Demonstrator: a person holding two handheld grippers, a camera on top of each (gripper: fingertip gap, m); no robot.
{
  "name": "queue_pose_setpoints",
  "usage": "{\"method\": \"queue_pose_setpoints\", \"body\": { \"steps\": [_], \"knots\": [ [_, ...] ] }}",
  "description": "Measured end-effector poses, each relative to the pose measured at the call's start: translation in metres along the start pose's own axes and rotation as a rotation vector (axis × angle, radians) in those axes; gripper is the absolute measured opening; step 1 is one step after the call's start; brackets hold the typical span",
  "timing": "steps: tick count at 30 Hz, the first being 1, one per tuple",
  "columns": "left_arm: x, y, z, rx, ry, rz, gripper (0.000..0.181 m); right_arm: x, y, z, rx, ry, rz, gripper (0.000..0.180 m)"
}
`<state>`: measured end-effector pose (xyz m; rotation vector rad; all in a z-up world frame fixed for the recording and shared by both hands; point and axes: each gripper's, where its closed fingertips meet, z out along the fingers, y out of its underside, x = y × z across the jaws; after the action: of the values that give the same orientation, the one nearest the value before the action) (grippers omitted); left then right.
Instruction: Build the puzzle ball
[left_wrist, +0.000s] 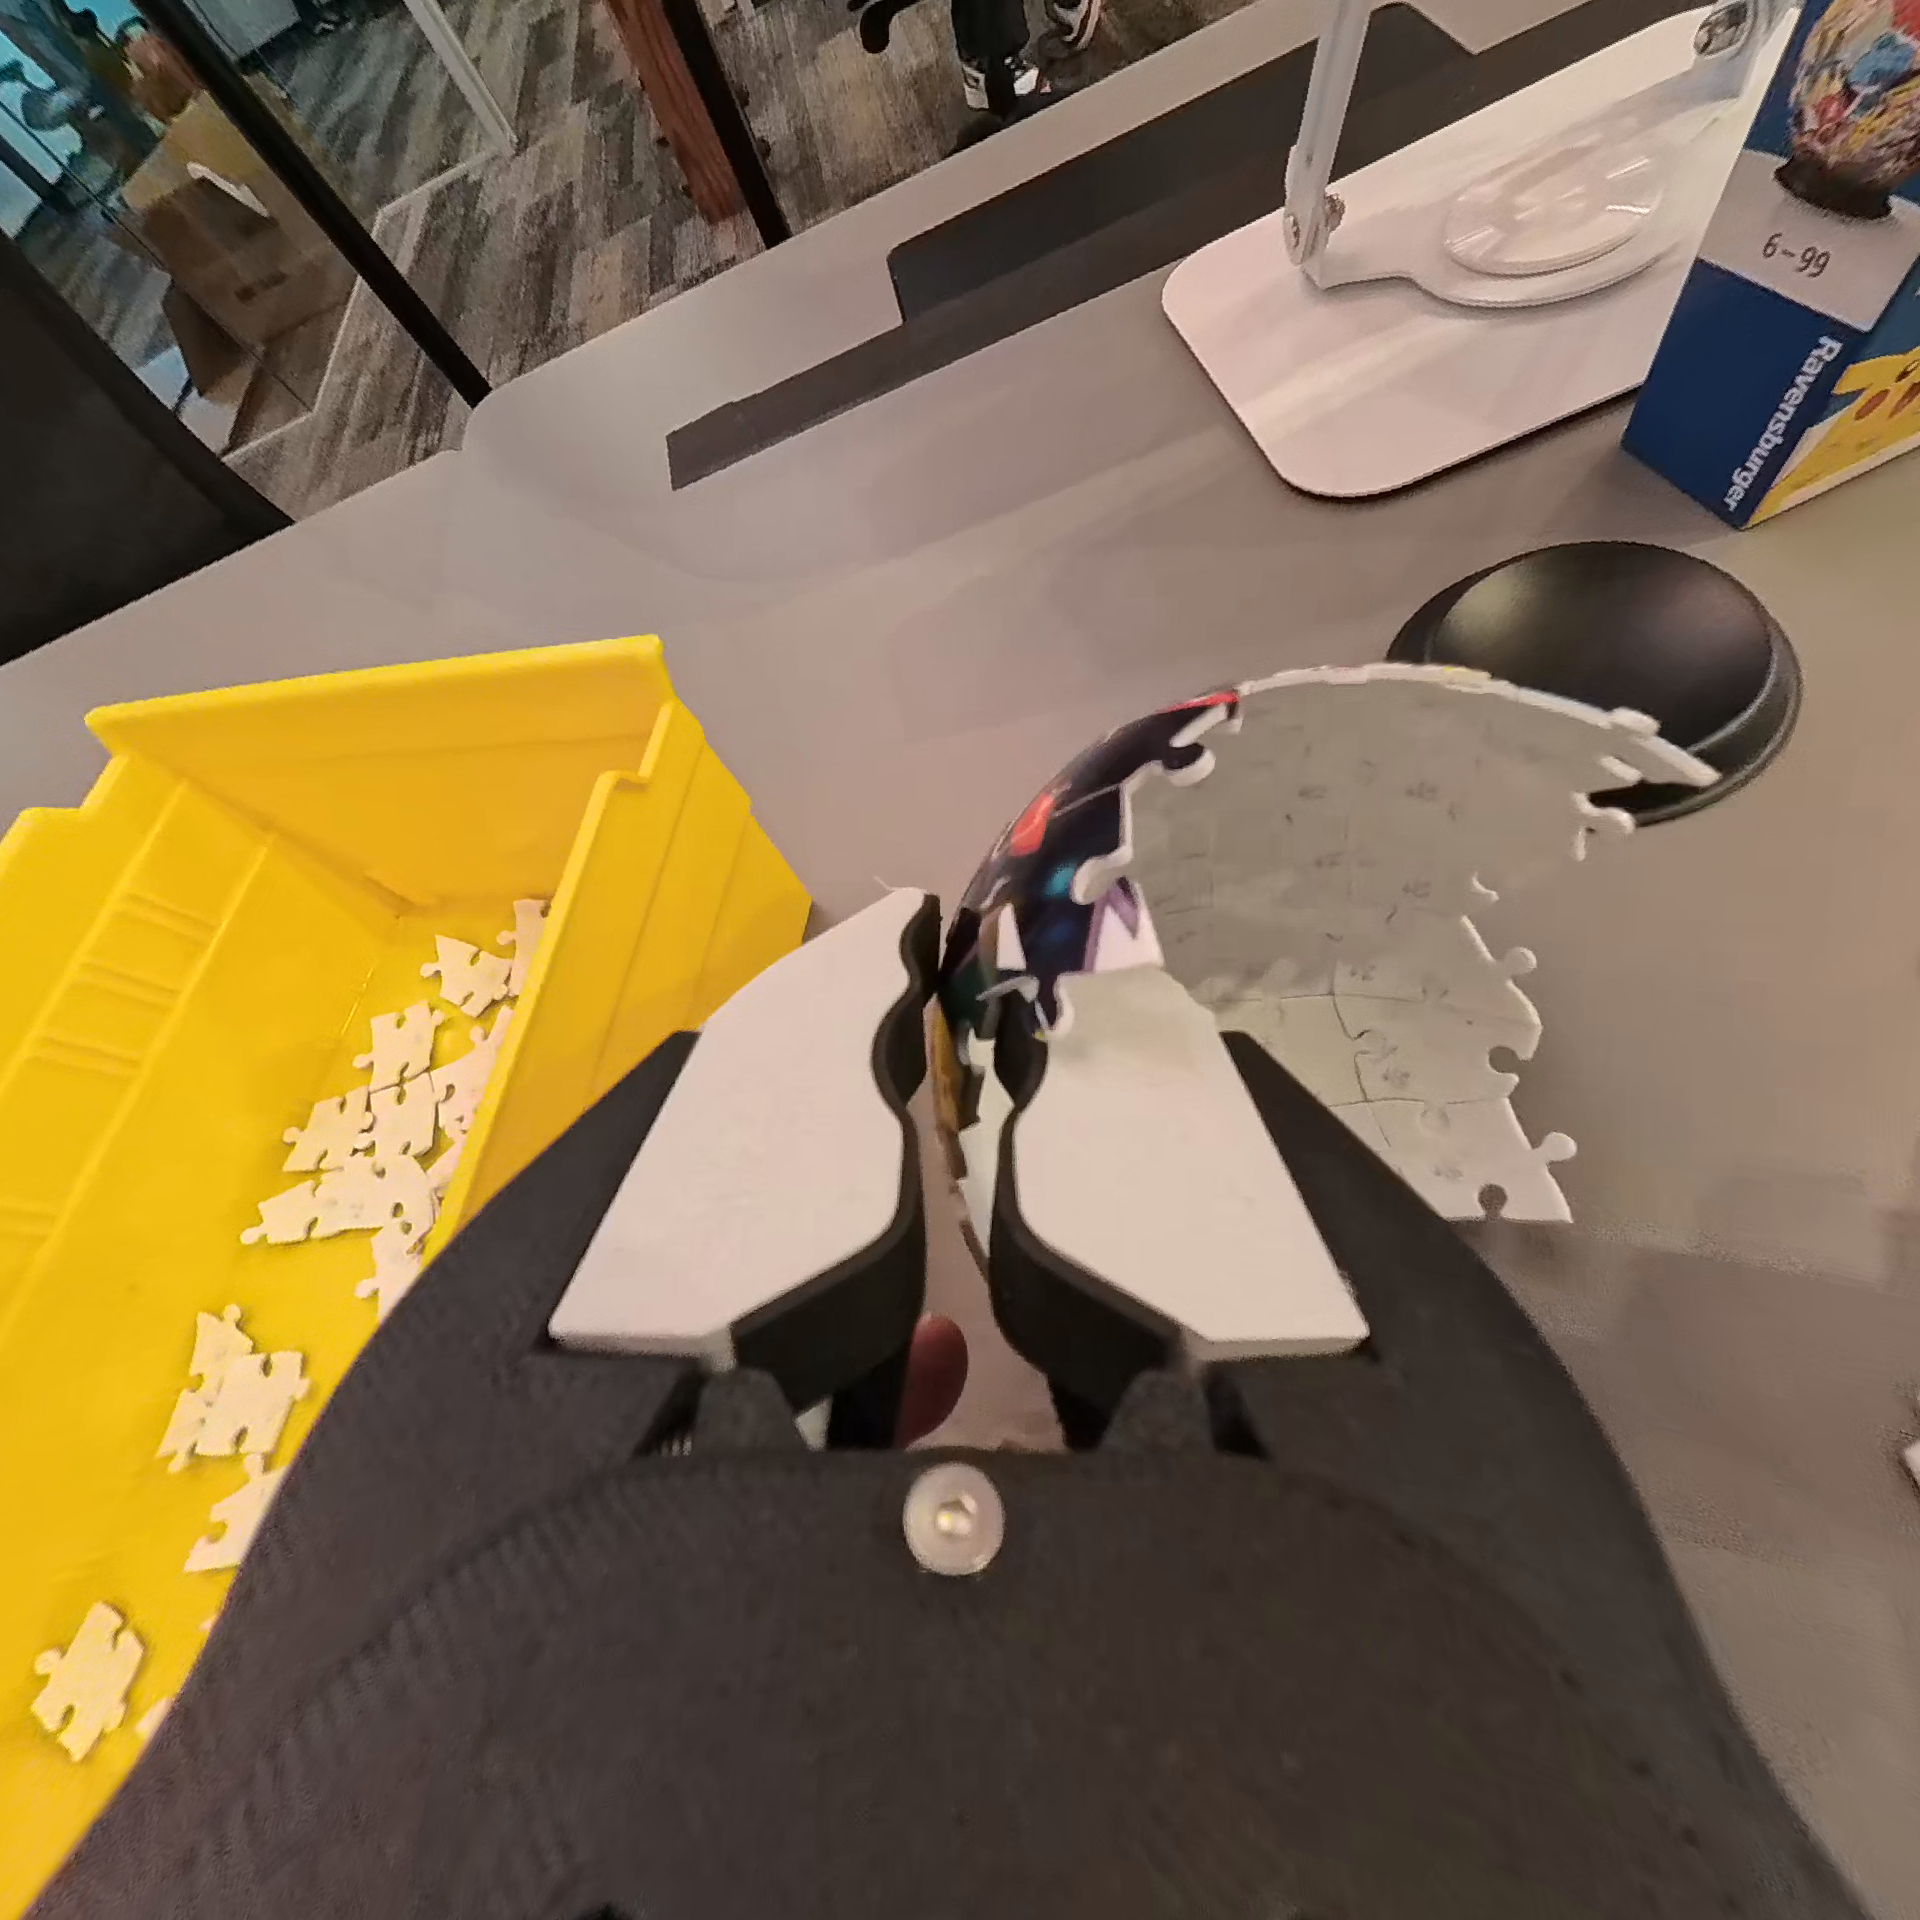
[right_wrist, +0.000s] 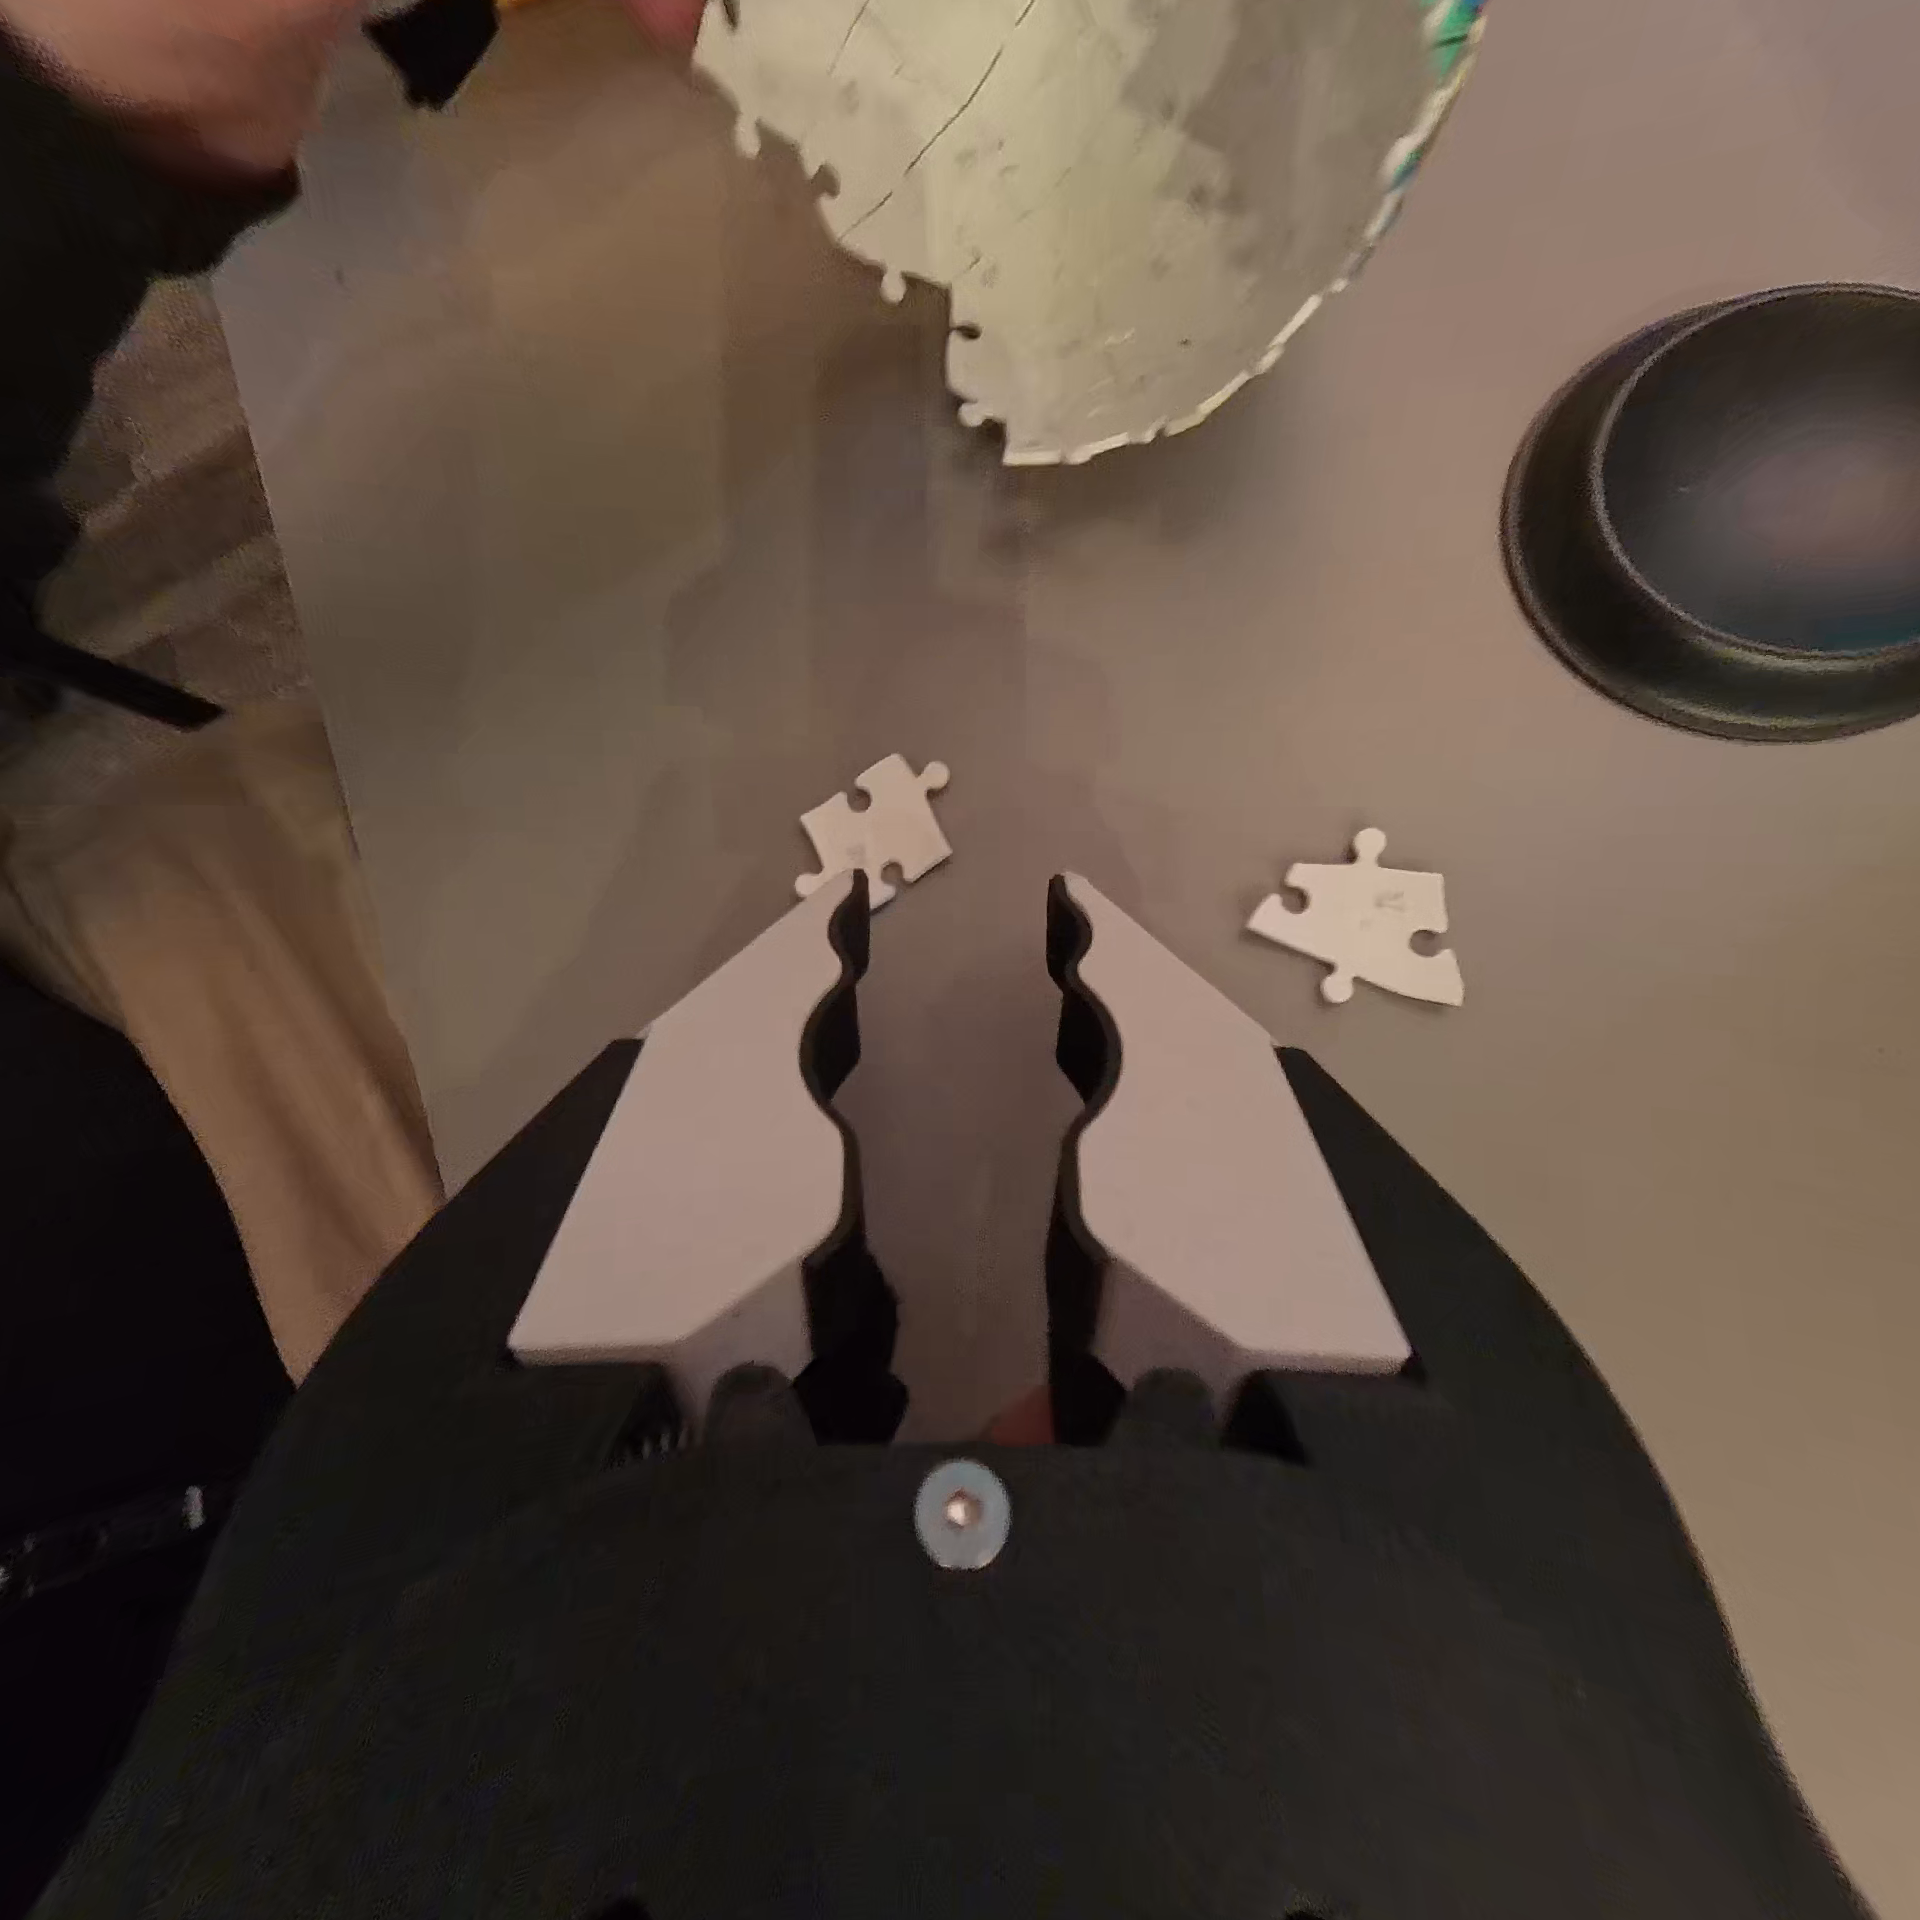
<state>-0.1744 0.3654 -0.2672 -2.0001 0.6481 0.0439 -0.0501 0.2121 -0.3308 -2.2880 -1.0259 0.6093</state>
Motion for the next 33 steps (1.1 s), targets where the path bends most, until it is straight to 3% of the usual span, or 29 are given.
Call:
{"method": "queue_pose_setpoints", "body": {
  "steps": [33],
  "knots": [
    [-0.002,0.002,-0.013,0.008,0.031,-0.055,0.010,0.013,-0.004,-0.004,0.093,0.019,0.079,0.040]
  ]
}}
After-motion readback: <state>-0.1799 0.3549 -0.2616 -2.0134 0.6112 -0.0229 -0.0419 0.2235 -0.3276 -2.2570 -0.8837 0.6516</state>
